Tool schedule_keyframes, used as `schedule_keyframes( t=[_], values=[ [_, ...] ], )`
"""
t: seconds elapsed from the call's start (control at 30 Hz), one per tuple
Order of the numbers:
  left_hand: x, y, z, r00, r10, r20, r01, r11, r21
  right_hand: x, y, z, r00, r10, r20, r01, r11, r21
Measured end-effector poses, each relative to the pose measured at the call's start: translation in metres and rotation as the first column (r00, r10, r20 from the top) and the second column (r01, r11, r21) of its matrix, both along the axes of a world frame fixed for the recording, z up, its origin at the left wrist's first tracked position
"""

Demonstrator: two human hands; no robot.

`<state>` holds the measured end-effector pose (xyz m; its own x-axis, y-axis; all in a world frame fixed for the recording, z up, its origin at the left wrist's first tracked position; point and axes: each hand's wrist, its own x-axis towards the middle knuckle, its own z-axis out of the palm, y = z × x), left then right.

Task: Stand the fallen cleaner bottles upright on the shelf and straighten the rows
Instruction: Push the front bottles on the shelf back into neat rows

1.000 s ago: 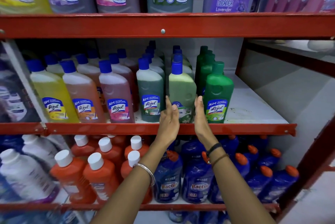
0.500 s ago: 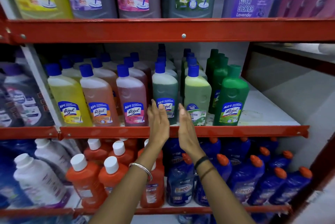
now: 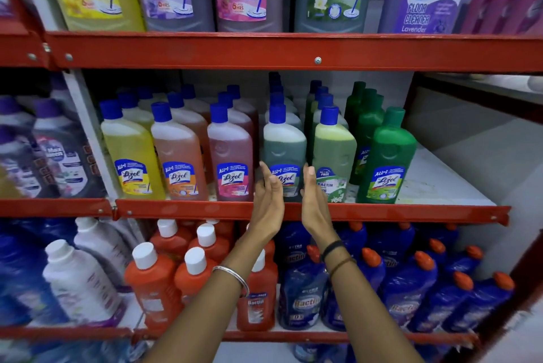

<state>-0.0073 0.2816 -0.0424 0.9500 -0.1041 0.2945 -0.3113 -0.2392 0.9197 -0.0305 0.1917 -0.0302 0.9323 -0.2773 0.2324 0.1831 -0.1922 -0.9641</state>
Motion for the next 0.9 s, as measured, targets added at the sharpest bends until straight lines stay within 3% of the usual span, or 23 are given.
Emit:
schedule_keyframes(
  t=[0.13,0.27,0.37,0.4,0.47,0.53,0.6,0.73,0.9],
  values=[
    [-0.007,0.0,0.002,1.0,-0.013,0.002,0.013,0.999,0.044,-0.011,-0.005,0.009,0.999,0.031,0.021,-0.031,0.999,-0.009],
    [-0.011,0.008,0.003,1.0,-0.008,0.011,0.008,0.999,0.036,-0.008,0.001,0.007,0.999,-0.049,-0.009,0.047,0.993,-0.104],
    [-0.019,0.021,0.004,0.938,0.313,0.146,-0.29,0.944,-0.158,-0.019,0.02,-0.001,0.942,-0.218,0.254,0.252,0.962,-0.108],
    [-0.019,0.028,0.006,0.888,0.423,0.181,-0.38,0.896,-0.229,-0.022,0.028,-0.003,0.931,-0.195,0.309,0.239,0.965,-0.111],
    [-0.012,0.045,0.012,0.846,0.5,0.183,-0.437,0.848,-0.3,-0.022,0.048,-0.006,0.961,0.001,0.276,0.044,0.987,-0.156],
    [0.0,0.061,0.01,0.886,0.442,0.144,-0.403,0.885,-0.234,-0.014,0.062,-0.009,0.978,0.171,0.121,-0.142,0.965,-0.219],
    [0.007,0.074,0.005,0.937,0.33,0.114,-0.316,0.94,-0.126,-0.003,0.074,-0.006,0.973,0.23,0.024,-0.221,0.956,-0.191],
    [0.012,0.094,-0.006,0.973,0.177,0.148,-0.181,0.983,0.016,0.01,0.089,-0.007,0.985,0.173,0.004,-0.171,0.975,-0.146],
    [0.013,0.098,-0.005,0.989,0.099,0.114,-0.106,0.992,0.062,0.016,0.089,-0.016,0.992,0.115,0.045,-0.111,0.991,-0.076]
  ],
)
